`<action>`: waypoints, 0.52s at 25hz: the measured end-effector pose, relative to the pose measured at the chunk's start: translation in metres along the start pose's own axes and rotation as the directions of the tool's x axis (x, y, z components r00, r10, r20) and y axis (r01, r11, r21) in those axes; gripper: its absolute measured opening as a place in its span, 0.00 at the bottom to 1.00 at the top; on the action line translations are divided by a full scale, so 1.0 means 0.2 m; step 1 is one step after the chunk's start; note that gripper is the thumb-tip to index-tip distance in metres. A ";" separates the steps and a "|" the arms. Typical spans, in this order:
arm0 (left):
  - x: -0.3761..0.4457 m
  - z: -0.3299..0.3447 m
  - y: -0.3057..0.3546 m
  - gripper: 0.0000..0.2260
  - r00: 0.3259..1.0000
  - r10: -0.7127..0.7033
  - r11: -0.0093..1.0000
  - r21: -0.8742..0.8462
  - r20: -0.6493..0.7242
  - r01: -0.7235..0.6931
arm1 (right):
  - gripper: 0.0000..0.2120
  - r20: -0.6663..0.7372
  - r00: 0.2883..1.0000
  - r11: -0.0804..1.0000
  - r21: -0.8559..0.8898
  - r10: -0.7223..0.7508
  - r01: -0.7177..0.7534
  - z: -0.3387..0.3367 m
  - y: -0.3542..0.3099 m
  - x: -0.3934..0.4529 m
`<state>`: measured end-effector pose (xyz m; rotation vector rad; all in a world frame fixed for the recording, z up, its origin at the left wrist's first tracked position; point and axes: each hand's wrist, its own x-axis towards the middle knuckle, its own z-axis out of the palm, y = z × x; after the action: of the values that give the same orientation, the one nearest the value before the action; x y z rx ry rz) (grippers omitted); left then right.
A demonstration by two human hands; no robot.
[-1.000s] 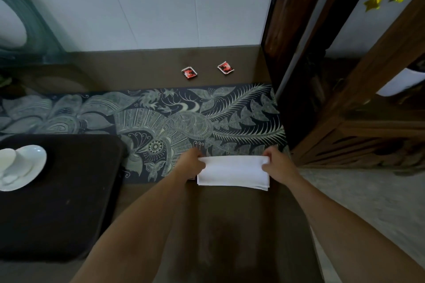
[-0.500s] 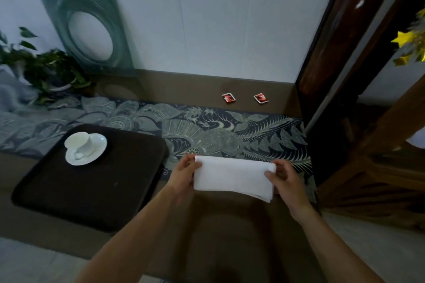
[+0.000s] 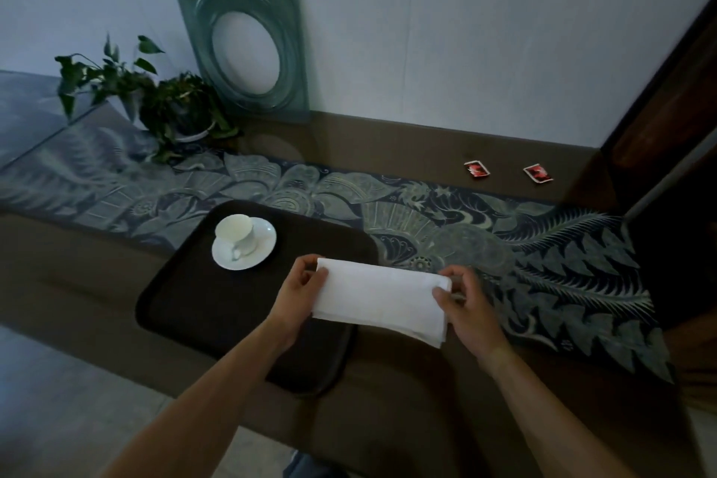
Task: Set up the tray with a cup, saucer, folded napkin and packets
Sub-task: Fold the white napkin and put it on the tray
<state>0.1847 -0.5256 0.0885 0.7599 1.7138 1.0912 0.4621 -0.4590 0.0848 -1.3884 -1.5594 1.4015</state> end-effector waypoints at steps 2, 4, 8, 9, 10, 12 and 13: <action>0.09 -0.20 -0.04 0.06 1.000 -0.022 0.999 0.023 -0.005 0.022 | 0.11 -0.007 1.000 0.999 0.030 0.017 -0.017 0.22 -0.03 0.03; 0.18 -0.37 -0.10 0.06 0.999 -0.049 0.998 0.051 0.013 0.049 | 0.13 -0.034 0.998 0.995 0.081 0.055 -0.052 0.42 -0.04 0.05; 0.31 -0.62 -0.20 0.05 0.992 -0.116 0.989 0.101 0.056 0.110 | 0.22 -0.039 0.975 0.965 0.162 0.217 -0.208 0.71 -0.03 0.01; 0.33 -0.67 -0.23 0.05 0.988 -0.138 0.986 0.109 0.071 0.130 | 0.25 -0.035 0.970 0.961 0.153 0.240 -0.232 0.76 -0.02 0.00; 0.36 -0.71 -0.26 0.06 0.983 -0.164 0.981 0.119 0.087 0.154 | 0.28 -0.027 0.966 0.958 0.141 0.255 -0.249 0.81 -0.02 -0.02; 0.39 -0.77 -0.32 0.09 0.965 -0.231 0.968 0.127 0.124 0.215 | 0.33 -0.017 0.959 0.954 0.111 0.282 -0.278 0.88 -0.01 -0.04; 0.40 -0.79 -0.35 0.11 0.953 -0.265 0.962 0.114 0.144 0.250 | 0.34 -0.014 0.955 0.952 0.088 0.297 -0.295 0.90 0.00 -0.05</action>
<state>0.0068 -0.5388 0.0210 0.6410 1.6830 0.7557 0.2989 -0.5236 0.0420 -1.6325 -1.2960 1.5959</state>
